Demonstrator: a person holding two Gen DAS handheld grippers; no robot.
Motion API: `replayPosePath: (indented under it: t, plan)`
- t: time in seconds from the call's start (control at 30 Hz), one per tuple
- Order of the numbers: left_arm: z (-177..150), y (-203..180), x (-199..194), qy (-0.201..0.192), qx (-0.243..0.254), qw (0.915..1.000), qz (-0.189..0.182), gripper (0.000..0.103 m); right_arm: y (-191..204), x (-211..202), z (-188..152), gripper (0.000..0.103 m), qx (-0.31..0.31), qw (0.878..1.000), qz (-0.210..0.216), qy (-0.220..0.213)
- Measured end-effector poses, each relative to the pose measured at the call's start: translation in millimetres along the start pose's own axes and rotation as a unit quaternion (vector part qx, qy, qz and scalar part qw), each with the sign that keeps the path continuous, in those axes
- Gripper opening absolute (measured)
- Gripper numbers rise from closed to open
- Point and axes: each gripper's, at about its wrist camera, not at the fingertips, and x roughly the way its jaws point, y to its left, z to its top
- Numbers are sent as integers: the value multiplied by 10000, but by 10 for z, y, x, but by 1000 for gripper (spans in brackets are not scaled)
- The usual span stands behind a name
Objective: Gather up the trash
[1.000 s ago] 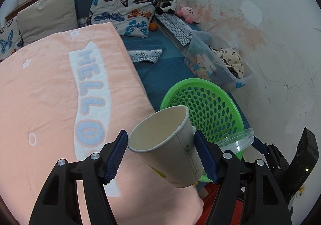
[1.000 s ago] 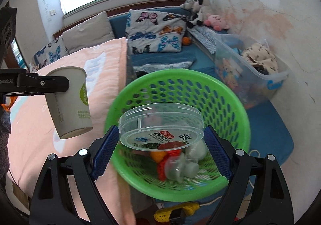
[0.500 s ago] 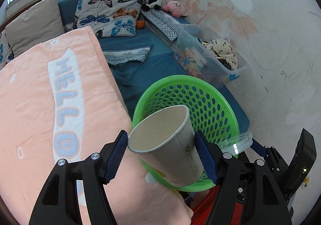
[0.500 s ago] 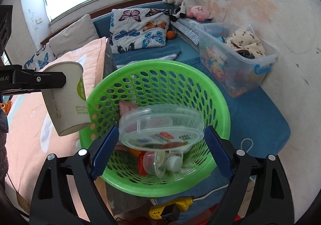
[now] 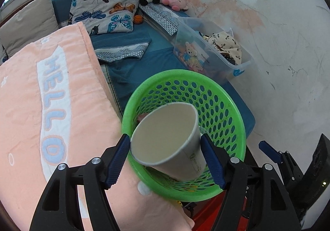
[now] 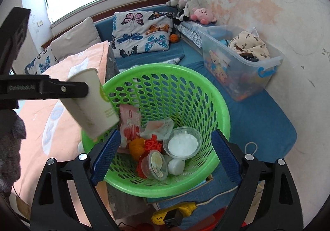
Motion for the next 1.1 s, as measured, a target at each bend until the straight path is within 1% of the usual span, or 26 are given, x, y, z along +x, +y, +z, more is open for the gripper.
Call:
replayPosePath:
  t: [0.07, 0.17, 0.27, 0.47, 0.63, 0.7, 0.83, 0.9, 1.1]
  plan:
    - [-10, -7, 23, 38, -1, 10000, -58, 68, 4, -27, -11, 89, 0, 10000, -1, -23]
    - [-31, -15, 27, 39, 27, 9999, -100, 77, 18, -51, -23, 89, -6, 10000, 8, -30]
    - [-51, 0, 13, 48, 44, 9999, -142, 79, 28, -69, -27, 89, -5, 10000, 22, -36]
    - [-129, 101, -122, -75, 62, 9999, -137, 80, 105, -148, -54, 89, -9, 9999, 96, -73]
    - [-216, 242, -340, -314, 80, 9995, 23, 82, 237, -219, -62, 89, -11, 9997, 203, -126]
    - [-261, 295, -430, -423, 98, 9990, 69, 86, 310, -251, -69, 89, -23, 9995, 265, -142]
    - [-371, 436, -655, -683, 159, 9971, 297, 89, 446, -305, -82, 89, -95, 9993, 324, -159]
    - [-423, 499, -751, -795, 153, 9961, 356, 93, 540, -351, -84, 89, -172, 9991, 347, -188]
    - [-629, 744, -1035, -1033, 130, 9916, 761, 94, 796, -449, -115, 91, -269, 9984, 452, -217]
